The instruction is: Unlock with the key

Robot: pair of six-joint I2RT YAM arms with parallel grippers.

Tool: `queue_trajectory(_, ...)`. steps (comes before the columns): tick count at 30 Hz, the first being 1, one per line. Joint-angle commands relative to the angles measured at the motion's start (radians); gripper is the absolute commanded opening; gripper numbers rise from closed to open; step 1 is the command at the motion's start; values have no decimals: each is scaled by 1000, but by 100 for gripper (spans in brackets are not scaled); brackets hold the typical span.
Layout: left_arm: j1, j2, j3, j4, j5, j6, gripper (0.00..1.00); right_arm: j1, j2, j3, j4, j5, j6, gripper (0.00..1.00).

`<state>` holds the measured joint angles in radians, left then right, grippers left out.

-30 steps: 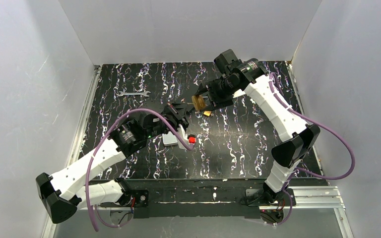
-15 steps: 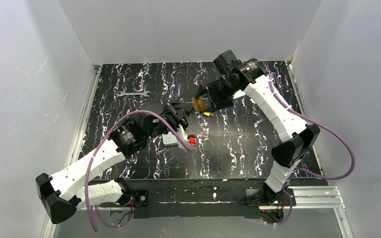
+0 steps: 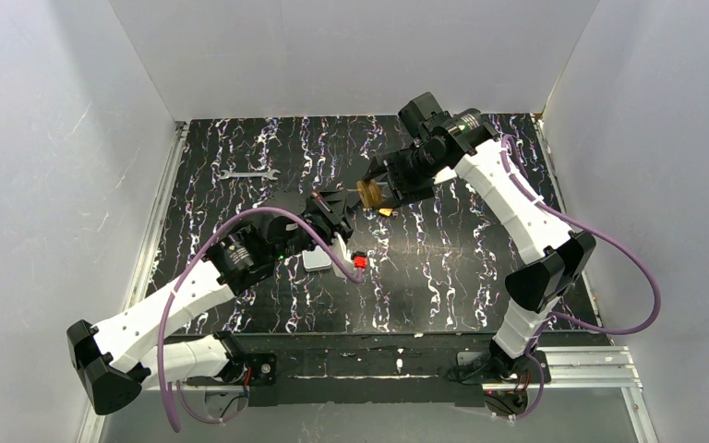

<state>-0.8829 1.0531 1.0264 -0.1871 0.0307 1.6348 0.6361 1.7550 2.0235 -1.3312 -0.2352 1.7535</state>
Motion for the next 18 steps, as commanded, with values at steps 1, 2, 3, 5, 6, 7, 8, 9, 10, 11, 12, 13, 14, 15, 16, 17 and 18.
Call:
queue_trajectory(1, -18, -4, 7, 26, 0, 3, 0, 5, -17, 24, 45, -37, 11, 1)
queue_trajectory(2, -18, -5, 8, 26, -1, 4, 0, 3, -17, 22, 44, -39, 12, 1)
queue_trajectory(3, -19, -5, 10, 25, -3, 6, 0, 4, -18, 19, 49, -38, 13, 1)
queue_trajectory(5, -22, -6, 9, 24, -6, 7, 0, 4, -20, 13, 58, -35, 19, 1)
queue_trajectory(6, -24, -6, 7, 21, -9, 8, 0, 3, -19, 14, 59, -34, 21, 1)
queue_trajectory(7, -24, -9, 3, 20, -9, 8, 0, 3, -17, 14, 60, -34, 22, 1)
queue_trajectory(8, -26, -13, 3, 18, -11, 9, 0, 4, -14, 15, 57, -34, 23, 1)
queue_trajectory(9, -29, -14, 5, 14, -14, 11, 0, 4, -13, 16, 55, -33, 22, 1)
queue_trajectory(10, -34, -15, 5, 13, -17, 12, 0, 4, -12, 17, 55, -32, 23, 1)
queue_trajectory(11, -36, -17, 6, 11, -17, 13, 0, 4, -12, 15, 56, -30, 23, 1)
queue_trajectory(12, -37, -18, 9, 8, -17, 14, 0, 4, -11, 14, 57, -29, 23, 1)
queue_trajectory(13, -37, -18, 7, 5, -17, 15, 0, 4, -11, 13, 58, -29, 23, 1)
queue_trajectory(14, -37, -21, 7, 3, -17, 16, 0, 4, -11, 9, 58, -29, 23, 1)
queue_trajectory(15, -37, -22, 6, 0, -17, 18, 0, 3, -12, 4, 60, -27, 23, 1)
queue_trajectory(16, -39, -23, 7, -4, -41, 20, 0, 4, -13, -3, 62, -26, 23, 1)
queue_trajectory(17, -40, -26, 7, -6, -53, 22, 0, 3, -16, -10, 65, -26, 23, 1)
queue_trajectory(18, -41, -30, 6, -11, -55, 21, 0, 2, -18, -17, 67, -28, 23, 1)
